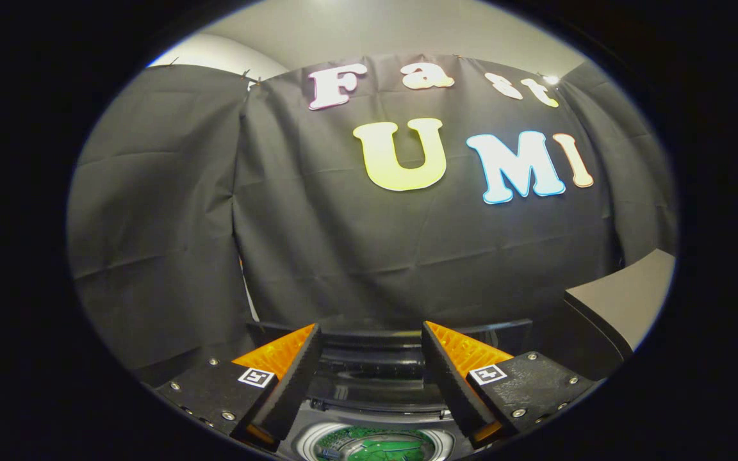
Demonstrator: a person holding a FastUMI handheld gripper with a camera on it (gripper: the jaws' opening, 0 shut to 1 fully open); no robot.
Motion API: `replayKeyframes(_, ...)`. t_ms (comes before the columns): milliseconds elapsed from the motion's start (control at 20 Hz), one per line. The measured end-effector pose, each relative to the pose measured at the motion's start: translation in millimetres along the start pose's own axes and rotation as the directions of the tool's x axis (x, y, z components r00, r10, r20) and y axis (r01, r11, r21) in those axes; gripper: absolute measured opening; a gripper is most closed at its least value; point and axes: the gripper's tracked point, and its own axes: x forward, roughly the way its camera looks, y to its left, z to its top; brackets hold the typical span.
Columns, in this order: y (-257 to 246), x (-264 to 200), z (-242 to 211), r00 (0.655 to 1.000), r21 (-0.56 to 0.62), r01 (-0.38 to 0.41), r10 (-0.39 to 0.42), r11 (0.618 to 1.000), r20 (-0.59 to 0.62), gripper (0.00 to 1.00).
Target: Put the clothes into the washing machine and then close the washing machine lid.
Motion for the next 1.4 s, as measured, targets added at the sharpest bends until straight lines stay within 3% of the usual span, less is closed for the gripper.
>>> replayKeyframes(150, 2.3, 22.9, 9.5, 1.000, -0.008, 0.008, -0.008, 1.000, -0.013, 0.95)
replayKeyframes(650, -3.8, 83.6, -26.3, 0.969, 0.016, 0.085, -0.079, 0.996, -0.233, 0.95)
replayKeyframes(800, -9.3, 87.6, -32.7, 0.956, 0.001, 0.127, -0.123, 0.992, -0.266, 0.95)
replayKeyframes(900, -7.4, 85.4, -40.9, 0.947, -0.059, 0.122, -0.134, 0.991, -0.292, 0.96)
replayKeyframes(1050, -8.7, 78.0, -43.8, 0.943, -0.053, 0.118, -0.129, 0.992, -0.308, 0.97)
replayKeyframes(1400, -0.2, 51.0, -45.9, 0.956, -0.061, 0.099, -0.112, 0.993, -0.271, 0.96)
